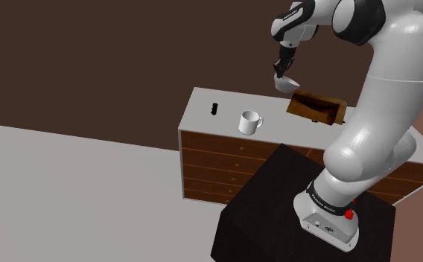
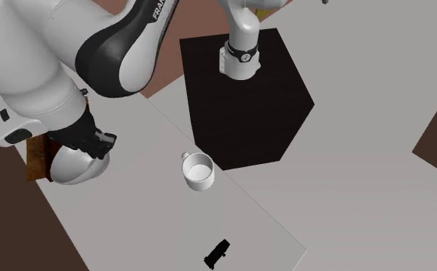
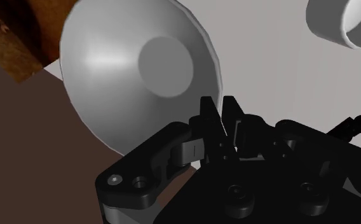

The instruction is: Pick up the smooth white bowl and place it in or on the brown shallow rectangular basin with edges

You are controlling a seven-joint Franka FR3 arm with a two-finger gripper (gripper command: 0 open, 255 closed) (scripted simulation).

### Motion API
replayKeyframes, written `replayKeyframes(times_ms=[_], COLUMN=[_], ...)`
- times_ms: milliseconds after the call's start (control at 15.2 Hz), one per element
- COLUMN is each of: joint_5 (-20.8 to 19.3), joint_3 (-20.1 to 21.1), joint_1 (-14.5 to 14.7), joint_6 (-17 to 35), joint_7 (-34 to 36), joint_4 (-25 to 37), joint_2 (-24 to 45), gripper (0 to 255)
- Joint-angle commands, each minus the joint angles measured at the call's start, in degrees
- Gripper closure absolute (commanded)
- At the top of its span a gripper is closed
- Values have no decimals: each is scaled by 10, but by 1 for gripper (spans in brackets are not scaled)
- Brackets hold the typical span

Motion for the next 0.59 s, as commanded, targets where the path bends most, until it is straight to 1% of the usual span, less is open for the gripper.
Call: replayKeyframes(times_ms=[0,528], joint_5=[5,30], joint_3=[-8,-33], joint_1=[-19,-94], joint_6=[-4,-22], joint_7=[-29,-137], joint_4=[5,45], joint_2=[0,21], gripper=[255,255])
